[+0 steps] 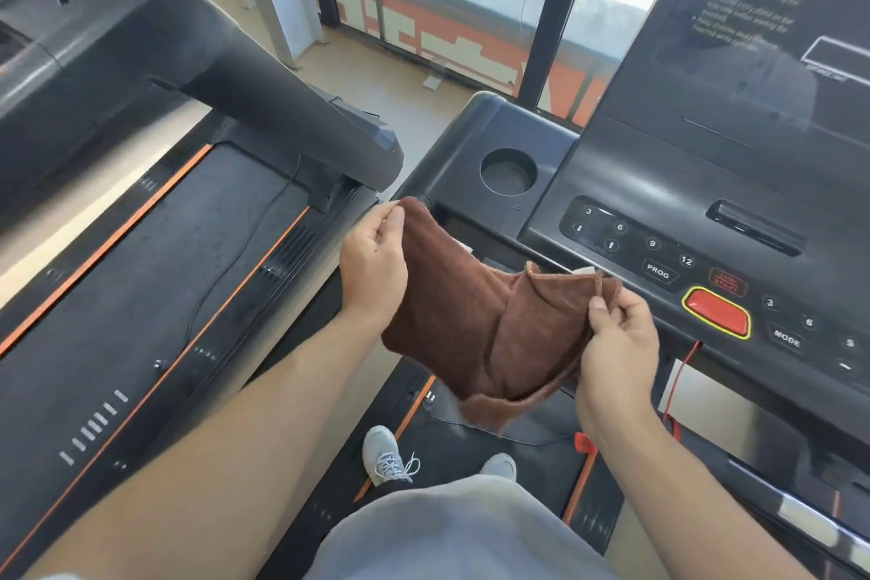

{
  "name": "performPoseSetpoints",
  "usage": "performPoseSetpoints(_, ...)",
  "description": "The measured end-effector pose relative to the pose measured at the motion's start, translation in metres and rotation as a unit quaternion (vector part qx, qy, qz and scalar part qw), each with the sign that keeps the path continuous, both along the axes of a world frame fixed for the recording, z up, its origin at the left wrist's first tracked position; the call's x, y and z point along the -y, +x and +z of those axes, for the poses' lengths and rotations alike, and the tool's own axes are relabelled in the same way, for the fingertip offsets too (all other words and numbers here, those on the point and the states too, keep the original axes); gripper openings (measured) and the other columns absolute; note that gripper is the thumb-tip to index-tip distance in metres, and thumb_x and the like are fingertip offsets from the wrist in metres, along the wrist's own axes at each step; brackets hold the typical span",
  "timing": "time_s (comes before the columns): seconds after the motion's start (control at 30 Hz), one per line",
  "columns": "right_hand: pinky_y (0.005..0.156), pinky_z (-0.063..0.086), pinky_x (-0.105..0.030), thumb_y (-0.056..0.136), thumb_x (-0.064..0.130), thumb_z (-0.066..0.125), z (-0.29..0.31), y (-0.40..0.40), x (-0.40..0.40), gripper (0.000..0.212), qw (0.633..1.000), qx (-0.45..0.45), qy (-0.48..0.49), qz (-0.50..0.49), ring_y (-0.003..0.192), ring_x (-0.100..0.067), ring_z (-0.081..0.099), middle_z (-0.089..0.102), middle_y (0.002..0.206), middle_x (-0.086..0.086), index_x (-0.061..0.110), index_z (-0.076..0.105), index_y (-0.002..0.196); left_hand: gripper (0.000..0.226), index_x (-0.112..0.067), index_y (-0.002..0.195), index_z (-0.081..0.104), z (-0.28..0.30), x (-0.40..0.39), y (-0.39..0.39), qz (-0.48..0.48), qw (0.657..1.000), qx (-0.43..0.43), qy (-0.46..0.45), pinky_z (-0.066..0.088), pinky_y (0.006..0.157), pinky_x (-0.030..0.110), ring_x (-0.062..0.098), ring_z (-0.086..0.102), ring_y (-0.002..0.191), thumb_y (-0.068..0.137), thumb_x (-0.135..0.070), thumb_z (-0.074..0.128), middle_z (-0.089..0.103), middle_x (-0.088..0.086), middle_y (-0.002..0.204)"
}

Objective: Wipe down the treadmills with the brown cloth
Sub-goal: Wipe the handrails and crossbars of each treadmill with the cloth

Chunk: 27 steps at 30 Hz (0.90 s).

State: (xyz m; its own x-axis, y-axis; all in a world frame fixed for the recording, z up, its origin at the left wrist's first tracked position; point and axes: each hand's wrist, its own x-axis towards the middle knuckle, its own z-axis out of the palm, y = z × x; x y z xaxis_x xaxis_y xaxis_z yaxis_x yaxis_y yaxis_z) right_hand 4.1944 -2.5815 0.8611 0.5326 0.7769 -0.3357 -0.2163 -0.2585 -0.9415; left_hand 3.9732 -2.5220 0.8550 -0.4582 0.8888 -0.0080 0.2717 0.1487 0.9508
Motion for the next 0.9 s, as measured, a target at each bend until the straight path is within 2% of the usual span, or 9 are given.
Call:
performPoseSetpoints(0.17, 0.105, 0.049, -0.038, 0.104, 0.009, 0.053, -0.011, 0.009, 0.0, 0.031, 0.992, 0.109, -0.056, 0.007, 0.112, -0.011, 0.062, 0.066, 0.118, 0.01, 0.036, 0.06, 0.116, 0.022, -0.023, 0.119, 0.072, -0.008, -0.02, 0.005, -0.082, 0.994, -0.076, -0.014, 0.05, 0.096, 0.035, 0.01, 0.063, 0.095, 0.103, -0.03, 0.057, 0.067, -0.01, 0.103)
performPoseSetpoints(0.23, 0.114, 0.043, -0.037, 0.101, 0.003, 0.055, -0.012, 0.01, 0.005, 0.047, 0.987, 0.154, -0.048, -0.005, 0.125, -0.009, 0.055, 0.056, 0.136, 0.007, 0.029, 0.05, 0.139, 0.033, -0.027, 0.132, 0.063, -0.013, -0.025, 0.006, -0.109, 0.987, -0.115, -0.027, 0.05, 0.093, 0.033, 0.011, 0.06, 0.09, 0.099, -0.027, 0.064, 0.059, -0.01, 0.109)
performPoseSetpoints(0.3, 0.115, 0.038, -0.031, 0.095, -0.004, 0.058, -0.009, -0.001, 0.013, 0.053, 0.968, 0.245, 0.018, 0.041, 0.127, -0.009, 0.052, 0.054, 0.137, 0.004, 0.026, 0.051, 0.138, 0.043, -0.028, 0.135, 0.06, -0.016, -0.024, 0.005, -0.127, 0.98, -0.148, -0.025, 0.048, 0.091, 0.028, 0.009, 0.058, 0.092, 0.093, -0.023, 0.07, 0.058, -0.011, 0.114)
performPoseSetpoints(0.4, 0.11, 0.039, -0.028, 0.088, -0.004, 0.066, -0.018, -0.021, 0.014, 0.048, 0.902, 0.359, 0.062, 0.231, 0.122, -0.01, 0.053, 0.059, 0.125, 0.009, 0.027, 0.06, 0.124, 0.028, -0.023, 0.117, 0.072, -0.027, -0.012, 0.004, -0.199, 0.954, -0.222, -0.003, 0.05, 0.092, 0.036, 0.016, 0.06, 0.1, 0.089, -0.02, 0.074, 0.069, -0.008, 0.107)
performPoseSetpoints(0.5, 0.107, 0.042, -0.038, 0.09, 0.017, 0.07, -0.036, -0.023, 0.002, 0.04, 0.814, 0.451, -0.002, 0.366, 0.123, -0.019, 0.052, 0.06, 0.128, 0.007, 0.027, 0.061, 0.128, 0.027, -0.019, 0.112, 0.077, -0.049, 0.006, 0.012, -0.289, 0.917, -0.273, 0.001, 0.043, 0.102, 0.038, 0.022, 0.061, 0.108, 0.09, -0.032, 0.07, 0.073, -0.003, 0.109)
performPoseSetpoints(0.63, 0.098, 0.049, -0.043, 0.1, 0.053, 0.053, -0.041, -0.01, 0.002, 0.052, 0.692, 0.535, -0.091, 0.477, 0.124, -0.023, 0.058, 0.056, 0.142, 0.008, 0.036, 0.044, 0.148, 0.058, -0.026, 0.135, 0.064, -0.075, 0.018, 0.014, -0.373, 0.851, -0.368, -0.031, 0.004, 0.125, 0.035, 0.015, 0.04, 0.14, 0.096, -0.059, 0.038, 0.061, -0.01, 0.137)
performPoseSetpoints(0.73, 0.097, 0.047, -0.036, 0.097, 0.061, 0.056, -0.032, 0.007, -0.001, 0.068, 0.662, 0.54, -0.139, 0.5, 0.131, -0.021, 0.055, 0.055, 0.149, 0.009, 0.033, 0.037, 0.155, 0.064, -0.032, 0.14, 0.057, -0.075, 0.013, 0.009, -0.393, 0.814, -0.427, -0.041, -0.005, 0.124, 0.033, 0.013, 0.032, 0.143, 0.098, -0.064, 0.021, 0.056, -0.012, 0.14)
performPoseSetpoints(0.83, 0.088, 0.05, -0.037, 0.092, 0.059, 0.066, -0.018, 0.024, -0.002, 0.06, 0.64, 0.542, -0.187, 0.512, 0.121, -0.027, 0.062, 0.068, 0.13, 0.003, 0.033, 0.05, 0.144, 0.07, -0.034, 0.138, 0.055, -0.073, 0.007, 0.008, -0.403, 0.792, -0.456, -0.057, -0.003, 0.126, 0.038, 0.015, 0.034, 0.141, 0.096, -0.065, 0.01, 0.057, -0.012, 0.136)
performPoseSetpoints(0.9, 0.084, 0.052, -0.038, 0.091, 0.054, 0.071, -0.012, 0.034, -0.004, 0.057, 0.592, 0.555, -0.231, 0.537, 0.114, -0.03, 0.065, 0.071, 0.121, -0.001, 0.033, 0.052, 0.14, 0.074, -0.033, 0.136, 0.056, -0.071, 0.006, 0.009, -0.401, 0.776, -0.481, -0.072, 0.001, 0.127, 0.043, 0.017, 0.036, 0.139, 0.094, -0.066, 0.005, 0.058, -0.011, 0.133)
